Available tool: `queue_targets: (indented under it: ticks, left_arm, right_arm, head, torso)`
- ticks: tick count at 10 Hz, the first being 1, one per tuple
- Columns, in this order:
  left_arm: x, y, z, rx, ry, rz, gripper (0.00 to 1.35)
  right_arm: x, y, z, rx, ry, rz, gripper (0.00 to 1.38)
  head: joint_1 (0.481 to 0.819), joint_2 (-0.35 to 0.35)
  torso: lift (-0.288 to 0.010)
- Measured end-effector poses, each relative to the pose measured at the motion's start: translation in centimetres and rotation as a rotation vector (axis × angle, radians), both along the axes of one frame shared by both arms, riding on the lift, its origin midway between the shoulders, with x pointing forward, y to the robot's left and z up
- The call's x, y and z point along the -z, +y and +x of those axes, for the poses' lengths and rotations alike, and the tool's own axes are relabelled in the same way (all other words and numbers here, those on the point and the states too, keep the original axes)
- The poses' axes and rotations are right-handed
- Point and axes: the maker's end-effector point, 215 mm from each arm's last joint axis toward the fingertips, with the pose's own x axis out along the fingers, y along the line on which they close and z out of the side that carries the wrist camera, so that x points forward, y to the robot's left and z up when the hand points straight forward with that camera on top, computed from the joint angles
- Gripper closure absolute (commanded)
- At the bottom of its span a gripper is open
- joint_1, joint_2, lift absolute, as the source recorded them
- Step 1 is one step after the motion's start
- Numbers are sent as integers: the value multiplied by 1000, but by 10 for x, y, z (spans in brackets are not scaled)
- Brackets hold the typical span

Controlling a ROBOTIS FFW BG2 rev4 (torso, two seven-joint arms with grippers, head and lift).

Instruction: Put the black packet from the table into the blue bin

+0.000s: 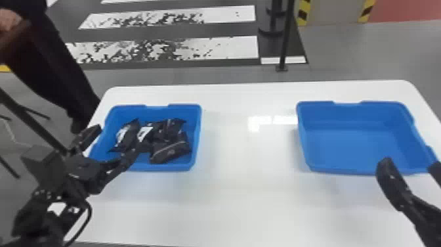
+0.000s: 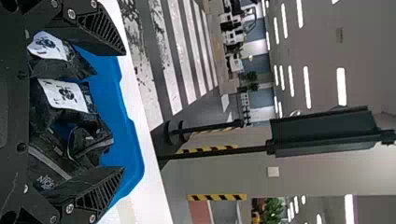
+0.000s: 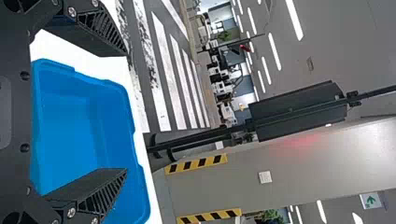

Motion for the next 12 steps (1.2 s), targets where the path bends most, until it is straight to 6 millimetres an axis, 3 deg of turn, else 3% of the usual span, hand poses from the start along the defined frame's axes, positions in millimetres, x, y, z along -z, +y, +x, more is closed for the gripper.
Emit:
queue_targets:
  ticks: [5, 7, 12]
  left_arm:
    - [-43, 12, -71, -133, -106, -86, 165]
    - [-50, 12, -80, -140, -124, -80, 165]
    - [-47, 10, -88, -151, -122, -103, 165]
  right_arm:
    - [0, -1, -1, 1, 1, 1, 133]
    - [0, -1, -1, 2, 1, 1, 133]
    - [-2, 0, -1, 1, -2, 1, 133]
  head:
    - [695, 164]
    - [695, 167]
    - [695, 166]
  torso:
    - [-110]
    - [-110]
    - [-110]
